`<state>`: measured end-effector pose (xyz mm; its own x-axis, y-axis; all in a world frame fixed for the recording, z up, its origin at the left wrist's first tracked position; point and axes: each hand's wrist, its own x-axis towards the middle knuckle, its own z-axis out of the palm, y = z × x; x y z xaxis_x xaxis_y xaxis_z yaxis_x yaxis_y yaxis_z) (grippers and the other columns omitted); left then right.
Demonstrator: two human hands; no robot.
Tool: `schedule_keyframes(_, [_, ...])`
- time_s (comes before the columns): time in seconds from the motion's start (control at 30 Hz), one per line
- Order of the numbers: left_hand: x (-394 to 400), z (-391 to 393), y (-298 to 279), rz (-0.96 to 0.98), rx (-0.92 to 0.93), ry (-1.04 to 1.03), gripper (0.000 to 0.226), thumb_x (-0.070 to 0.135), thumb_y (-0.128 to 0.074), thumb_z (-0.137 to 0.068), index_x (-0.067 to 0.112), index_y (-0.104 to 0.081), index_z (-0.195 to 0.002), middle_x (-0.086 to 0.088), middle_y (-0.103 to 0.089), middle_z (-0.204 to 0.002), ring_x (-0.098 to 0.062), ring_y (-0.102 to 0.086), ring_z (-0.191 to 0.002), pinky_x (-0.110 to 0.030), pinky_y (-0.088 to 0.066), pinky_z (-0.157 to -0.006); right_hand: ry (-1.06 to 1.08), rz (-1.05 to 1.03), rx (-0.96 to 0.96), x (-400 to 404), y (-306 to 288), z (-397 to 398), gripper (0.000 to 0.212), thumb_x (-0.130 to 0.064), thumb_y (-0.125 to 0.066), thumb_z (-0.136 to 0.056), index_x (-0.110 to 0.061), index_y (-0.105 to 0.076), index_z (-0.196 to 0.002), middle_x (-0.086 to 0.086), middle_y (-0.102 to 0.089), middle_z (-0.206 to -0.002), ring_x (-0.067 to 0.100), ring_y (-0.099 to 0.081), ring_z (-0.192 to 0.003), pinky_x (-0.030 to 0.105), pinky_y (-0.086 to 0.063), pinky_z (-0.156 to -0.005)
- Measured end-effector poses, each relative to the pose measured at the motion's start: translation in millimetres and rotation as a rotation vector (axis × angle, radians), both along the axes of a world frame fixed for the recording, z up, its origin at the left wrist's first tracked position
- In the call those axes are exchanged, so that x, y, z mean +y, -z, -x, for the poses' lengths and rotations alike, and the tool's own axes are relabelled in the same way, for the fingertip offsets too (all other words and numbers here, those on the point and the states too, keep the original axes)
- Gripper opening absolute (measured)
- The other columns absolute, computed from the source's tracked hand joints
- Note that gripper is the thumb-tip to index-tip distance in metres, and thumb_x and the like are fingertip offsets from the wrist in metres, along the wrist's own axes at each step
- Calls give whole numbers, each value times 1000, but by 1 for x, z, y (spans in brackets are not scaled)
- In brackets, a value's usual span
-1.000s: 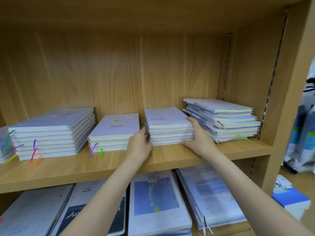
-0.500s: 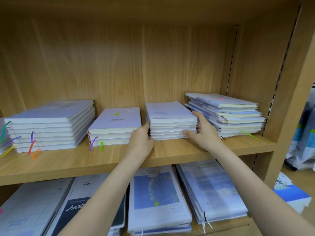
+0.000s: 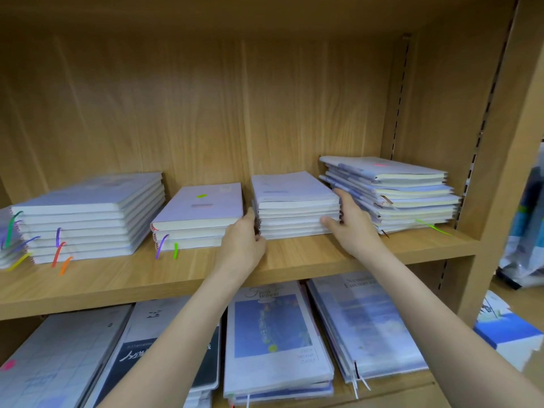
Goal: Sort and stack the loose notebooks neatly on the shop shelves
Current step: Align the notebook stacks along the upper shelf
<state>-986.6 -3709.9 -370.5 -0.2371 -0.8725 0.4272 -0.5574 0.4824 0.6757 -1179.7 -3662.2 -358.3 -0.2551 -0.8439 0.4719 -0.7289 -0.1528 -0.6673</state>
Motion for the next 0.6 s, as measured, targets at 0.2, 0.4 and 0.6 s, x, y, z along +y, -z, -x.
schedule_keyframes(0.2, [13, -3, -4, -12, 76, 93, 70, -6, -52, -85, 20, -29, -146, 3, -61, -115, -10, -58, -100, -22, -44, -94, 6, 9, 147, 8, 2, -4, 70, -7, -60, -88, -14, -22, -148, 10, -45, -141, 26, -44, -127, 25, -33, -96])
schedule_keyframes(0.4, [10, -2, -3, -2, -29, 71, 81, -3, -56, -82, 22, -19, -149, -14, -61, -117, -26, -60, -107, -44, -48, -96, 37, -7, 238, 7, 4, -5, 73, -1, -56, -88, -14, -17, -149, 15, -45, -139, 28, -43, -127, 29, -35, -97])
schedule_keyframes(0.6, [20, -2, -7, -14, 148, 15, 63, -6, -52, -86, 16, -35, -143, 0, -60, -114, -9, -58, -102, -7, -39, -82, 53, 63, 136, 7, 7, -5, 69, -1, -60, -86, -15, -26, -145, 13, -56, -127, 28, -52, -115, 21, -36, -81])
